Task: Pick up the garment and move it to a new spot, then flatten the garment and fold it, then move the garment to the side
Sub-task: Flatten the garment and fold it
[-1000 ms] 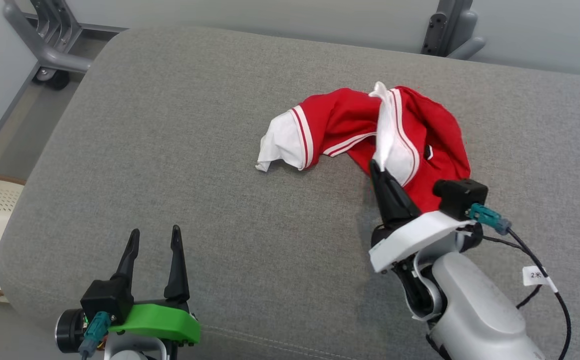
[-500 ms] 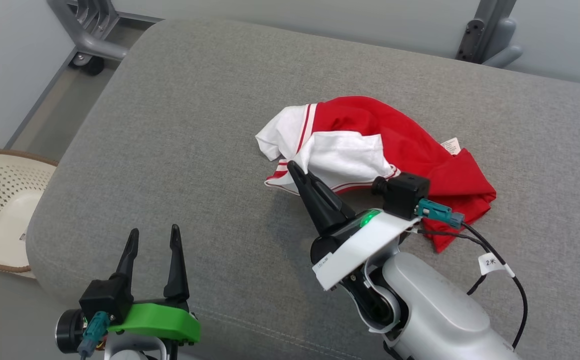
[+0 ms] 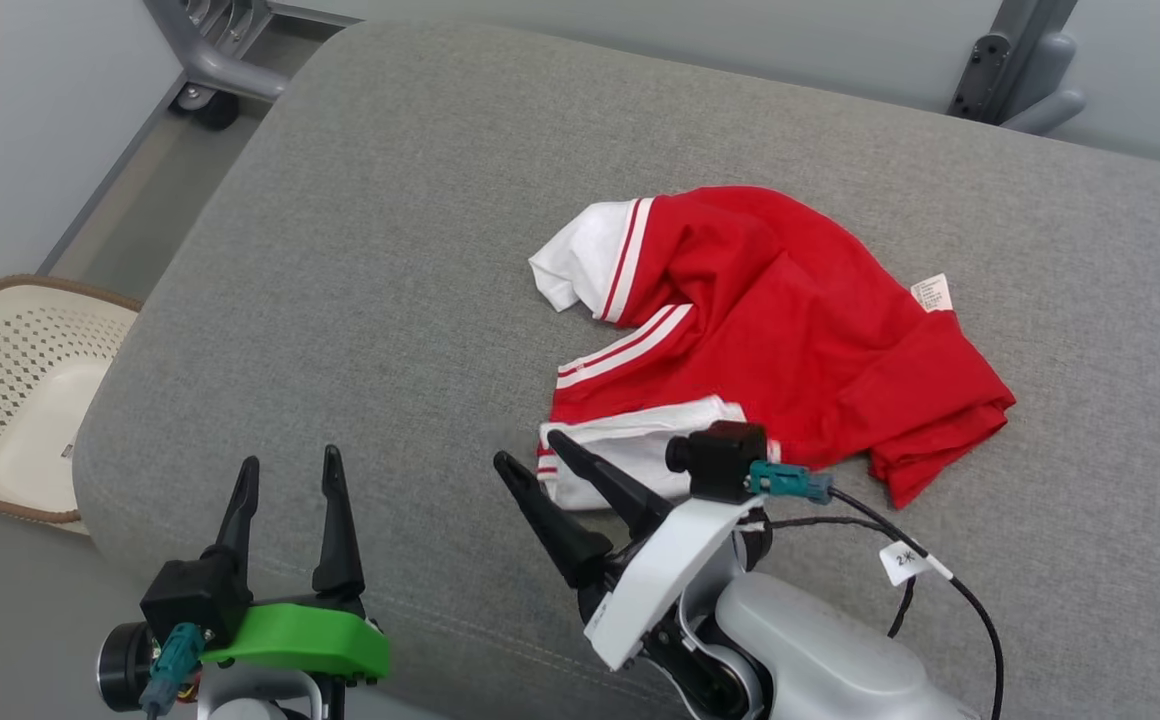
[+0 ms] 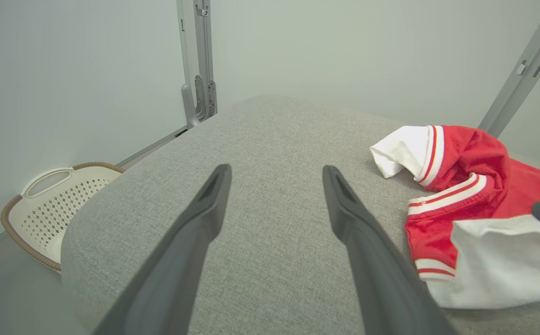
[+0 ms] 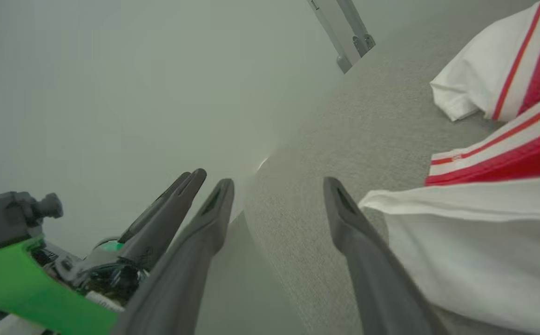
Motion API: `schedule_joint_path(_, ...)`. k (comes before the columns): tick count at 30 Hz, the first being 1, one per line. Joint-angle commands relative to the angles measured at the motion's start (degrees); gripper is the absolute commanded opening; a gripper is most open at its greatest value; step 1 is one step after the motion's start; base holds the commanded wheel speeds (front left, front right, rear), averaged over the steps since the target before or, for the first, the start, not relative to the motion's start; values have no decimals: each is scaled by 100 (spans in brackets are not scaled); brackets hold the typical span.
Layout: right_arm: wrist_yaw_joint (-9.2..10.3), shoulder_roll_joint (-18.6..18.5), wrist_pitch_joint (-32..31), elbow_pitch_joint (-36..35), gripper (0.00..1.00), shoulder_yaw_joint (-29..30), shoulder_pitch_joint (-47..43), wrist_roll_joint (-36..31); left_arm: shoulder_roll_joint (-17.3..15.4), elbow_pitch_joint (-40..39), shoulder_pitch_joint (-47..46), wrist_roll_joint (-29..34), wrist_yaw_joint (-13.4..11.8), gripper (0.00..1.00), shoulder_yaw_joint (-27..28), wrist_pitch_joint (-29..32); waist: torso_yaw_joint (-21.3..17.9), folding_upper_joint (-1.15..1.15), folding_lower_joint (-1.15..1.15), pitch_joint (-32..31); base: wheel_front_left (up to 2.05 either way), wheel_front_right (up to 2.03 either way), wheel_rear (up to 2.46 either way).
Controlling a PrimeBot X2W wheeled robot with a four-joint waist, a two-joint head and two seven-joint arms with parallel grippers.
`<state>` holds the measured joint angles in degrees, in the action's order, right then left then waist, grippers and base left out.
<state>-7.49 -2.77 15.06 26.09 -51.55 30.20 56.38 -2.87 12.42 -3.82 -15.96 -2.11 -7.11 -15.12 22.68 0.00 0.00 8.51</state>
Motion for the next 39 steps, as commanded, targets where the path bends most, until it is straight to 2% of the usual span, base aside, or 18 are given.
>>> schedule_joint_path(1,1,-22,15,91,100,-85,40,-101,-5,-37,68,-41,-22,100,33,-2,-139,0,0,-23,0,0,0)
schedule_joint_path(3,1,-22,15,99,100,-6,5,-275,-5,-54,90,-19,-15,100,49,-2,-261,0,0,-42,0,0,0)
schedule_joint_path(6,1,-26,15,11,100,414,-200,-680,-5,-78,88,12,4,100,48,-2,-453,0,0,-61,0,0,0)
schedule_joint_path(14,1,-22,14,-353,100,2427,-880,-2584,-5,182,-15,70,165,100,-262,-3,-1042,0,0,-99,0,0,0)
schedule_joint_path(15,1,-22,14,-353,100,2427,-880,-2584,-5,182,-15,70,165,100,-262,-3,-1042,0,0,-99,0,0,0)
schedule_joint_path(19,1,-18,15,-457,100,3322,-1220,-3290,-6,554,-148,-34,295,100,-643,-1,-1284,0,0,-73,0,0,0)
schedule_joint_path(24,1,-15,15,-639,100,3917,-1562,-3462,-9,1173,-385,-95,462,100,-1088,0,-1520,0,0,-26,0,0,0)
schedule_joint_path(28,1,-15,14,-772,100,4111,-1734,-3392,-12,1677,-603,-295,478,100,-1260,3,-1715,0,0,4,0,0,0)
schedule_joint_path(34,1,-16,15,-880,100,4230,-1869,-3392,-26,2547,-933,-402,309,100,-1196,11,-1965,0,0,69,0,0,0)
schedule_joint_path(39,1,-16,14,-941,100,4362,-1928,-3443,-22,3080,-1110,-463,405,100,-1213,16,-2077,0,0,118,0,0,0)
